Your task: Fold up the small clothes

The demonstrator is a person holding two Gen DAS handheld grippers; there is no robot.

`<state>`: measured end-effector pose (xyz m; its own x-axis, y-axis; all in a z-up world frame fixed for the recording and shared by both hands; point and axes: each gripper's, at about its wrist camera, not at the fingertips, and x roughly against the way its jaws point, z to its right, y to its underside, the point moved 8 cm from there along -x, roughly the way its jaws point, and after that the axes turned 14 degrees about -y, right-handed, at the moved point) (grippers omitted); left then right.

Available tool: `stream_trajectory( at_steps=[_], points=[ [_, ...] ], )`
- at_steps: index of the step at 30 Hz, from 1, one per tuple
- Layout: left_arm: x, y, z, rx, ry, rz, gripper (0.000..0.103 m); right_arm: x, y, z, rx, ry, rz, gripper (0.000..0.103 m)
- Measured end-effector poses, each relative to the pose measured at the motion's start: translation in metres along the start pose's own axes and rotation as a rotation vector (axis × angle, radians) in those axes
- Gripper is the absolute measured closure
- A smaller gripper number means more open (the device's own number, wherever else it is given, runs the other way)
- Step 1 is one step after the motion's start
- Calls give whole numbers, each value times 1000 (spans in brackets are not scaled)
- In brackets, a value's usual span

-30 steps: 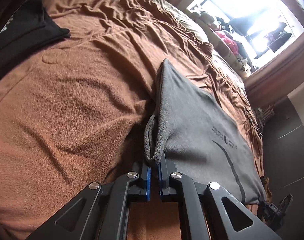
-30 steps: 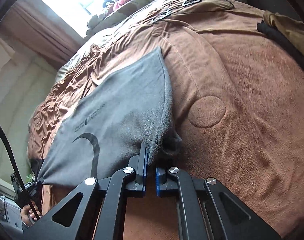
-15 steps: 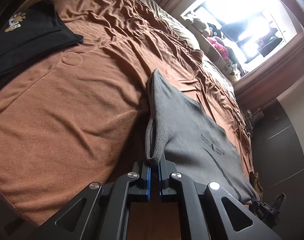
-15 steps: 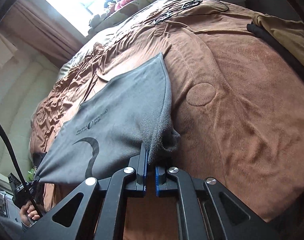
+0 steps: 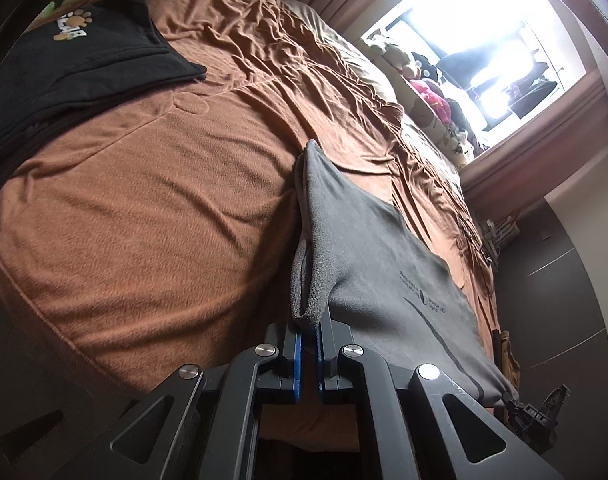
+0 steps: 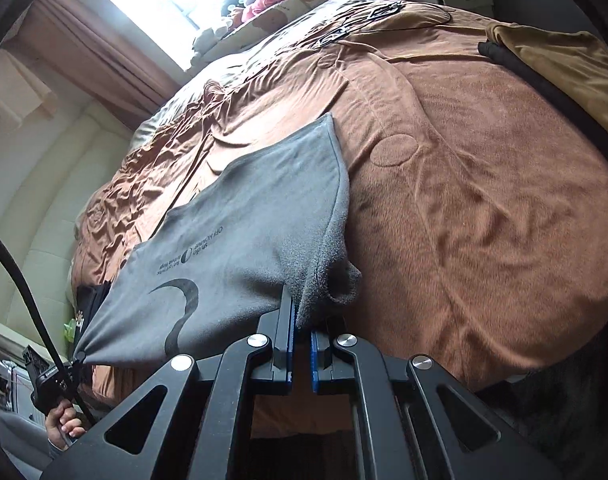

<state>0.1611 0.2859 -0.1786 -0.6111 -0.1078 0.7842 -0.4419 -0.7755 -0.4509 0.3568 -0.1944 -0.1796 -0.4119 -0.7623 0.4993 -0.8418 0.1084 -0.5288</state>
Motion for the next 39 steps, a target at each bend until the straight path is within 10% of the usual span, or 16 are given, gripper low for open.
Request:
stream_trajectory(
  at_steps=[20, 29, 39],
  points=[
    [-31, 44, -50, 47, 12, -83, 98, -6, 46, 21, -33, 64, -43, 99],
    [-35, 47, -58, 83, 77, -85, 71, 35, 53, 31, 3, 216, -14, 62],
    [-35, 47, -58, 115, 121, -77, 68, 52, 57, -33, 177, 186, -5, 61]
  ],
)
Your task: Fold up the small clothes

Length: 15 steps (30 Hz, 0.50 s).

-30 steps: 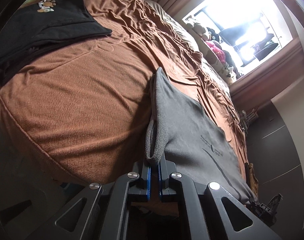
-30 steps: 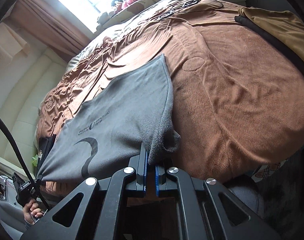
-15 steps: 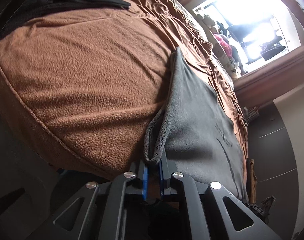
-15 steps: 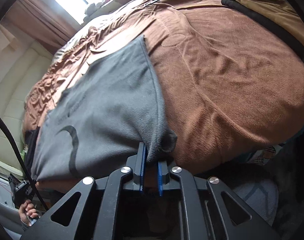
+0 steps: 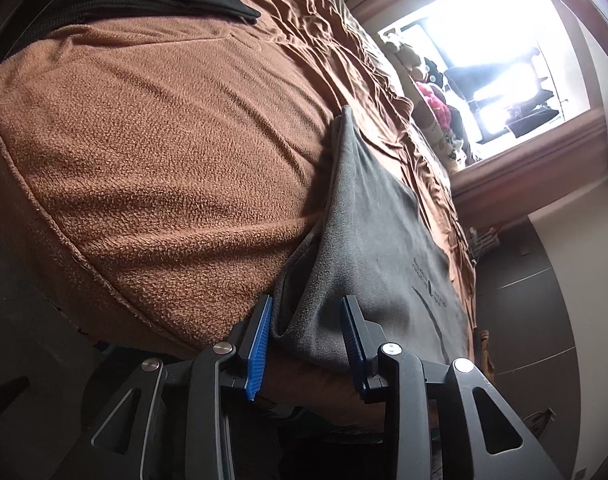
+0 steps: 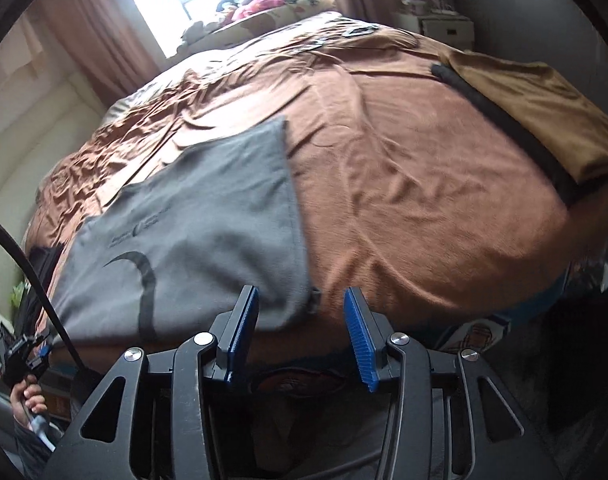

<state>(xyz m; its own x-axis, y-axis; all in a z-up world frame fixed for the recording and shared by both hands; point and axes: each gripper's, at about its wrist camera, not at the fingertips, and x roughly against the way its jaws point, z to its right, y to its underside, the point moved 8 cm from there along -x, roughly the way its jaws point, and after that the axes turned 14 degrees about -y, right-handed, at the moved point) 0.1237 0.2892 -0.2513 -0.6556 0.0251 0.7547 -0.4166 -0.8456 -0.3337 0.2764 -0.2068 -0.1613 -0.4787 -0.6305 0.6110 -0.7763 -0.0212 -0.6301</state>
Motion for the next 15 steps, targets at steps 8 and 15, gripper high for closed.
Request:
stream_trajectory(
  at_steps=[8, 15],
  points=[
    [9, 11, -3, 54, 86, 0, 59, -30, -12, -59, 130, -87, -54, 61],
    [9, 15, -1, 80, 94, 9, 59, -86, -11, -106, 231, -153, -131, 61]
  ],
)
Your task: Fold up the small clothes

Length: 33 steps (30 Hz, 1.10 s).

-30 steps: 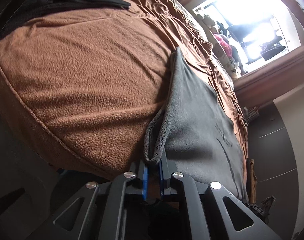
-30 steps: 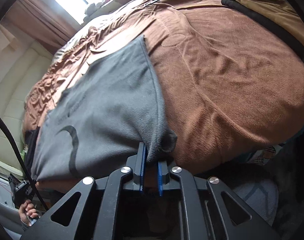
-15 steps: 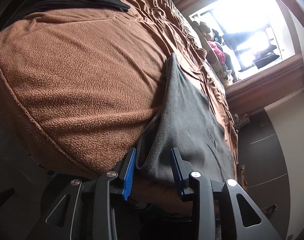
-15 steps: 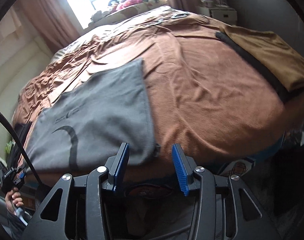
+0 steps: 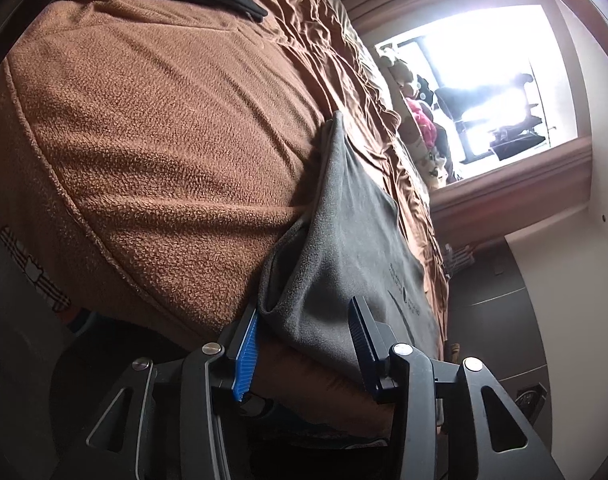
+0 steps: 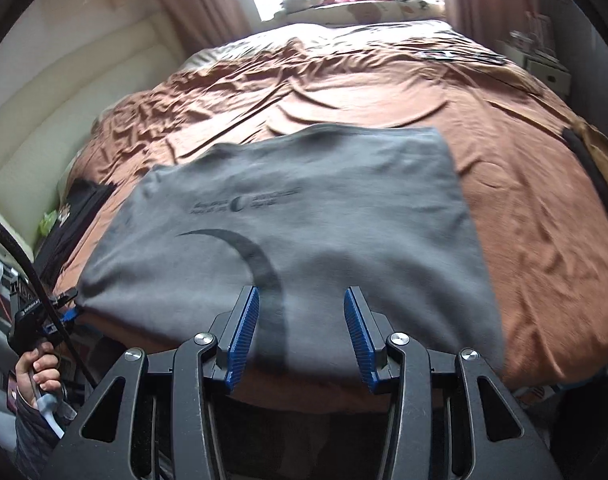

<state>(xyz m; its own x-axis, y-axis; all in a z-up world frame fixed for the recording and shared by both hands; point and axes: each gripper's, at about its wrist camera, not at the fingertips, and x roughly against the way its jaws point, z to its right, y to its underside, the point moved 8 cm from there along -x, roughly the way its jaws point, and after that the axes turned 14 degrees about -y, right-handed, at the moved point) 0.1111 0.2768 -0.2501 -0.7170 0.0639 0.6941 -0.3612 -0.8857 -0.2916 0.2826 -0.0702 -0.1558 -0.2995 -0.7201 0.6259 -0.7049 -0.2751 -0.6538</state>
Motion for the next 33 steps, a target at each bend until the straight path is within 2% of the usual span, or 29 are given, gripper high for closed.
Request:
stream_trajectory(
  at_steps=[8, 10, 13, 14, 15, 17, 21, 26, 33],
  points=[
    [-11, -8, 3, 18, -10, 3, 59, -83, -19, -24, 69, -40, -109, 61],
    [-14, -11, 2, 26, -21, -3, 63, -99, -25, -28, 76, -53, -130, 61],
    [-16, -12, 3, 16, -60, -4, 76, -123, -33, -32, 93, -42, -159, 62],
    [-18, -12, 3, 13, -73, -5, 86, -132, -35, -32, 94, -37, -169, 63],
    [-19, -11, 2, 15, -82, -7, 90, -141, -38, -31, 93, -30, -178, 66],
    [-21, -12, -1, 30, -83, -8, 93, -157, -44, -28, 90, -13, -198, 68],
    [-23, -13, -2, 37, -87, -11, 93, -190, -62, -18, 73, 31, -225, 74],
    [-27, -15, 0, 58, -118, -8, 93, -223, -87, -11, 63, 75, -228, 75],
    [-28, -15, -2, 140, -139, 9, 93, -258, -118, -7, 66, 135, -208, 81]
  ],
)
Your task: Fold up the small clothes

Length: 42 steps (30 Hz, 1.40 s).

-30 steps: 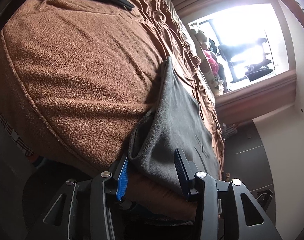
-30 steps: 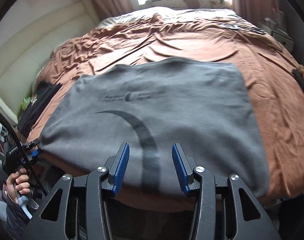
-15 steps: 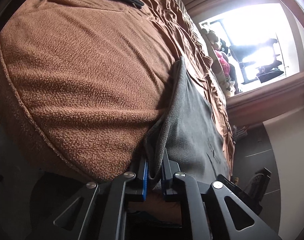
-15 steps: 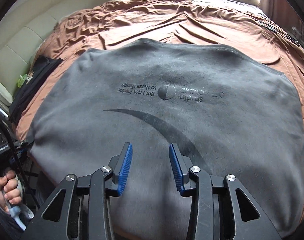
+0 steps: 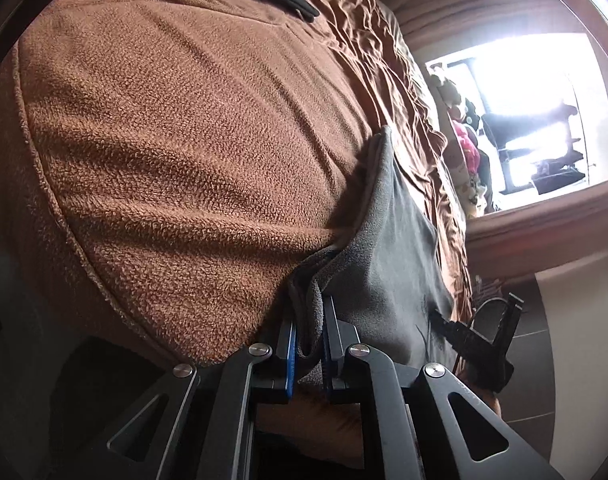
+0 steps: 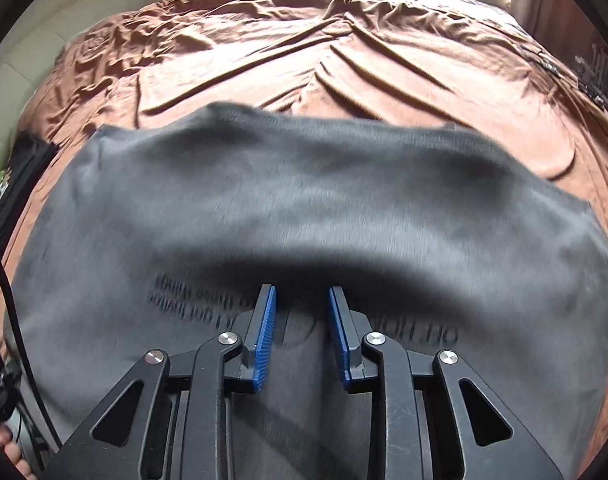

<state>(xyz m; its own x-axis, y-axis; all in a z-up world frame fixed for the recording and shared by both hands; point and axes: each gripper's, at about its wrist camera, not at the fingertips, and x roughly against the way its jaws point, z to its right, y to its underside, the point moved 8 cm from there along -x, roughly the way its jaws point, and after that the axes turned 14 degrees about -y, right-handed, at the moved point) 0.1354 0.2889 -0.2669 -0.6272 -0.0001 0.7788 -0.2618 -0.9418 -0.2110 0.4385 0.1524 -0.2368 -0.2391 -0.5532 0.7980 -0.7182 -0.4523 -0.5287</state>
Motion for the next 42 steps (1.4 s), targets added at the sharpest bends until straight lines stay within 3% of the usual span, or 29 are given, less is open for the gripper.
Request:
stream_trajectory(
  at_steps=[16, 26, 32, 42],
  points=[
    [-3, 0, 5, 4, -51, 4, 93, -40, -52, 29, -81, 4, 19, 82],
    [-6, -2, 4, 2, -34, -4, 93, -48, -69, 28, -75, 9, 16, 82],
    [-6, -3, 2, 3, -9, -10, 93, -19, -56, 29, -122, -56, 43, 82],
    [4, -3, 1, -7, 29, 3, 96, 31, 1, 27, -131, -118, 43, 82]
  ],
)
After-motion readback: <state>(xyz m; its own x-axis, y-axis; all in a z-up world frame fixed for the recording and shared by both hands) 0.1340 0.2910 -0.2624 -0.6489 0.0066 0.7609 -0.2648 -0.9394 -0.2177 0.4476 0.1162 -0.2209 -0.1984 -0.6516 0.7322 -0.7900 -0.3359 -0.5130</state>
